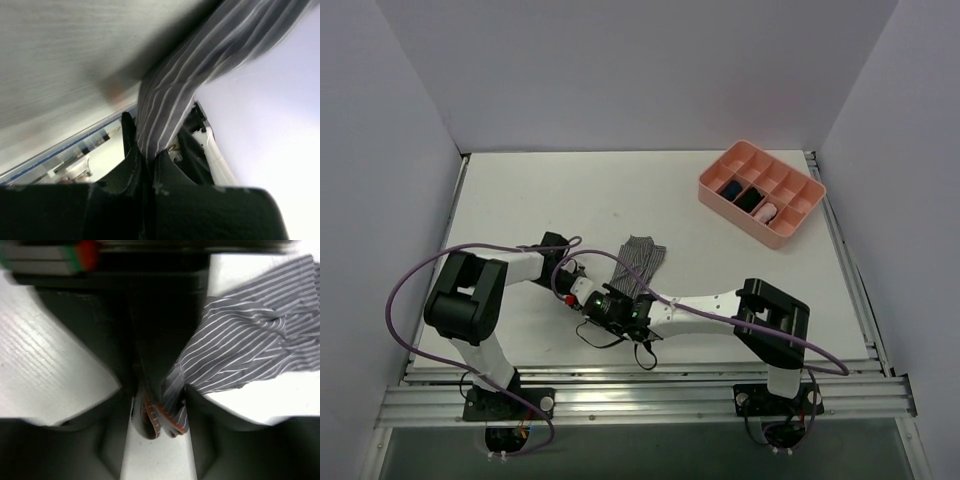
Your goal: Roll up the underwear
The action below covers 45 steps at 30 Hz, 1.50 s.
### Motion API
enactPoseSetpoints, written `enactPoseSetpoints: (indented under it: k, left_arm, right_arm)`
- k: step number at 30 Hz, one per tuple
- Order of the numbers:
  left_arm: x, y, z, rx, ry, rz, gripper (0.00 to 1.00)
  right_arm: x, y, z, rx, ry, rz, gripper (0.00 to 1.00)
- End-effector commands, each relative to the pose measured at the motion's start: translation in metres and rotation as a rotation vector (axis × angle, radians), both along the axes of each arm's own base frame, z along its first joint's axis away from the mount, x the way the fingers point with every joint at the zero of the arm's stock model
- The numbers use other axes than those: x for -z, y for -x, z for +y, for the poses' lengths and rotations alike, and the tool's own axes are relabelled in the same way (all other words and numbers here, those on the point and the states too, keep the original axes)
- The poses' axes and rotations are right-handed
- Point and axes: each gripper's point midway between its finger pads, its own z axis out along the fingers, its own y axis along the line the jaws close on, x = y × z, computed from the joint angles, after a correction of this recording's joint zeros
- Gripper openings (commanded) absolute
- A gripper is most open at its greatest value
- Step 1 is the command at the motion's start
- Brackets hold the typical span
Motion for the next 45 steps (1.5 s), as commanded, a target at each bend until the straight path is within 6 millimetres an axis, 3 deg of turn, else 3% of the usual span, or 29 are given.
enactPoseSetpoints:
  k: [1, 3, 4, 6, 8, 10, 13, 14, 19, 21, 25, 28, 35, 42, 45]
  left_arm:
    - [-0.006, 0.002, 0.005, 0.000, 0.015, 0.047, 0.02]
    - [-0.006, 0.001, 0.008, -0.005, 0.022, 0.047, 0.02]
    - [-0.007, 0.001, 0.010, -0.009, 0.025, 0.049, 0.02]
    - [-0.009, -0.004, 0.017, -0.026, 0.030, 0.034, 0.02]
    - [-0.012, -0.010, 0.024, -0.041, 0.026, 0.019, 0.10]
    - [-0.014, -0.021, 0.040, -0.062, 0.004, -0.016, 0.26]
    - [-0.016, -0.037, 0.065, -0.056, -0.082, -0.090, 0.41]
    - [-0.019, -0.043, 0.071, -0.047, -0.101, -0.129, 0.43]
    - [-0.016, -0.048, 0.092, -0.064, -0.193, -0.200, 0.53]
    - [-0.009, -0.046, 0.091, -0.067, -0.186, -0.217, 0.54]
    - [0.003, -0.035, 0.091, -0.074, -0.183, -0.217, 0.55]
    - [0.013, -0.030, 0.093, -0.061, -0.191, -0.239, 0.55]
    - [0.004, -0.035, 0.083, -0.087, -0.123, -0.391, 0.57]
    - [-0.005, -0.058, 0.064, -0.123, -0.048, -0.519, 0.59]
    - [-0.001, -0.057, 0.054, -0.088, -0.065, -0.525, 0.60]
  right_arm:
    - [-0.018, -0.018, 0.004, 0.026, -0.011, -0.103, 0.29]
    - [-0.020, -0.017, 0.006, 0.016, -0.029, -0.099, 0.21]
    - [-0.017, -0.014, 0.007, 0.005, -0.036, -0.084, 0.09]
    - [-0.014, -0.010, 0.008, -0.010, -0.040, -0.060, 0.05]
    - [-0.011, -0.003, 0.012, -0.030, -0.047, -0.016, 0.00]
    - [-0.008, 0.003, 0.016, -0.037, -0.066, 0.035, 0.00]
    - [-0.005, 0.013, 0.019, -0.065, -0.077, 0.159, 0.00]
    - [-0.004, 0.023, 0.025, -0.066, -0.120, 0.241, 0.00]
    - [-0.002, 0.025, 0.029, -0.037, -0.219, 0.478, 0.00]
    - [0.007, 0.031, 0.031, -0.042, -0.233, 0.576, 0.00]
    - [0.013, 0.015, 0.034, 0.006, -0.302, 0.717, 0.00]
    - [0.021, 0.016, 0.038, 0.035, -0.356, 0.838, 0.00]
    - [0.035, -0.002, 0.034, 0.121, -0.433, 0.987, 0.00]
    - [0.044, -0.008, 0.028, 0.151, -0.460, 1.071, 0.00]
    - [0.047, -0.010, 0.028, 0.177, -0.491, 1.110, 0.00]
